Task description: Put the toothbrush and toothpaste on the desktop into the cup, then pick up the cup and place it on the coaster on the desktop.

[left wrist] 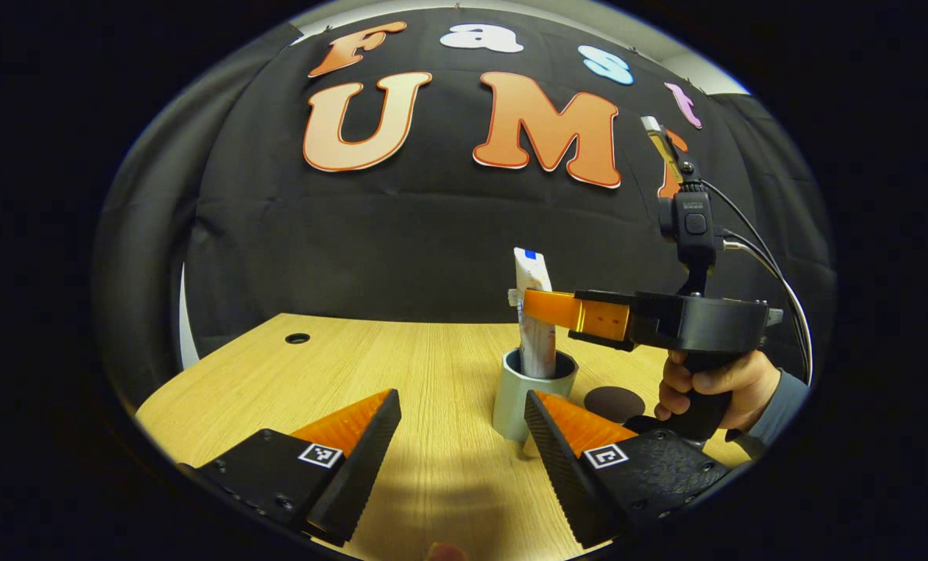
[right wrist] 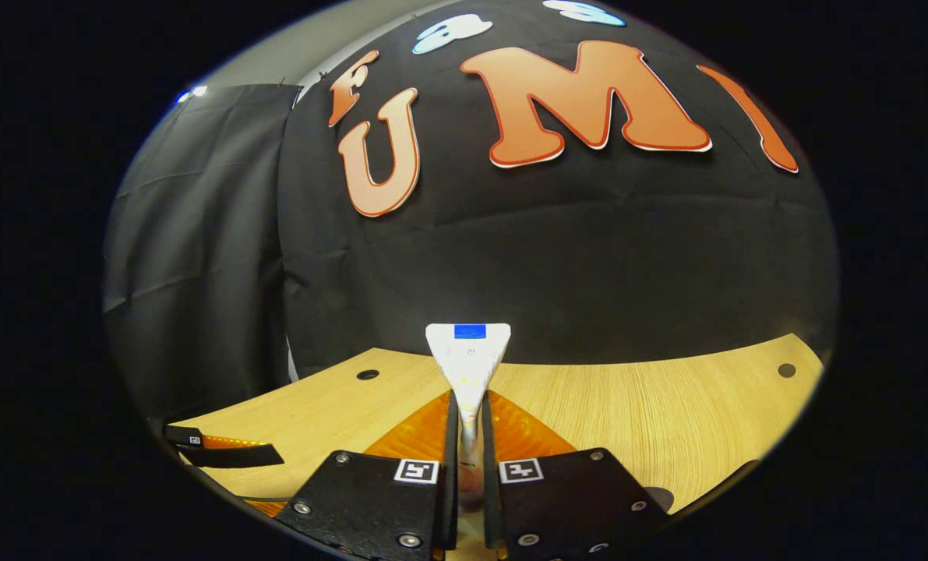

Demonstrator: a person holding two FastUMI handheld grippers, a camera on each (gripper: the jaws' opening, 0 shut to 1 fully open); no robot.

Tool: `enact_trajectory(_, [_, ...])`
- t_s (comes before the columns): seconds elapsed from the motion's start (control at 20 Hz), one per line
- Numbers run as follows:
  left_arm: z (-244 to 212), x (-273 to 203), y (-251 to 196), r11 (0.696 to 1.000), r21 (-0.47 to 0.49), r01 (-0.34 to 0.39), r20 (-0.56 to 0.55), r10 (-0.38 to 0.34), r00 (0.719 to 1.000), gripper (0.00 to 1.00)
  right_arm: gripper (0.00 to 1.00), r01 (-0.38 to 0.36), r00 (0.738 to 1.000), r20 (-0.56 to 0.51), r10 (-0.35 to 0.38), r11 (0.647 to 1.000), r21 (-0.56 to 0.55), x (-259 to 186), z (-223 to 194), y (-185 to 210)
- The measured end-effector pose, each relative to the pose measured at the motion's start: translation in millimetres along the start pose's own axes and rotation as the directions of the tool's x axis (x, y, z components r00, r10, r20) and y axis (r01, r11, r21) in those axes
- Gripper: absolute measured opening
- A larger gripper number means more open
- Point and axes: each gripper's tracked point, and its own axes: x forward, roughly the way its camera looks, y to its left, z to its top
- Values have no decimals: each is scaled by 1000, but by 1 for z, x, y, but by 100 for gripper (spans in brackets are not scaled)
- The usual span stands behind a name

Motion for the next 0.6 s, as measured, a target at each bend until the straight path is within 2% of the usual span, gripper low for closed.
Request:
enact_trajectory(0.1, [-4,2,-8,1000,6,10,-27,-10,1000,96,20,6,1000,-27,-6,1000,-17,-9,-2,-4])
enact_trajectory(0.25, [6,4,-21,999,36,20,-38,-19,999,96,26,18,1000,-1,-18,1000,-14,-28,18,-14])
enact_trajectory(0.3, [10,6,-26,998,53,25,-43,-23,999,96,20,20,1000,6,-20,1000,-11,-36,25,-16])
enact_trajectory(0.35, [13,8,-31,997,66,36,-52,-32,998,96,30,22,1000,17,-22,1000,-16,-45,34,-19])
enact_trajectory(0.4, [16,10,-36,997,70,40,-63,-36,997,96,33,34,999,25,-33,999,-28,-55,43,-23])
enact_trajectory(0.45, [17,13,-40,996,68,53,-80,-47,996,96,30,44,999,33,-42,998,-43,-62,50,-28])
enact_trajectory(0.5, [19,15,-44,996,63,60,-95,-53,994,96,44,52,998,36,-50,997,-56,-72,58,-32])
enact_trajectory(0.55, [22,18,-47,996,62,69,-113,-62,992,96,49,62,998,36,-59,996,-67,-82,65,-36])
enact_trajectory(0.6, [24,23,-51,995,60,75,-136,-66,989,96,58,71,997,33,-69,995,-74,-92,70,-41])
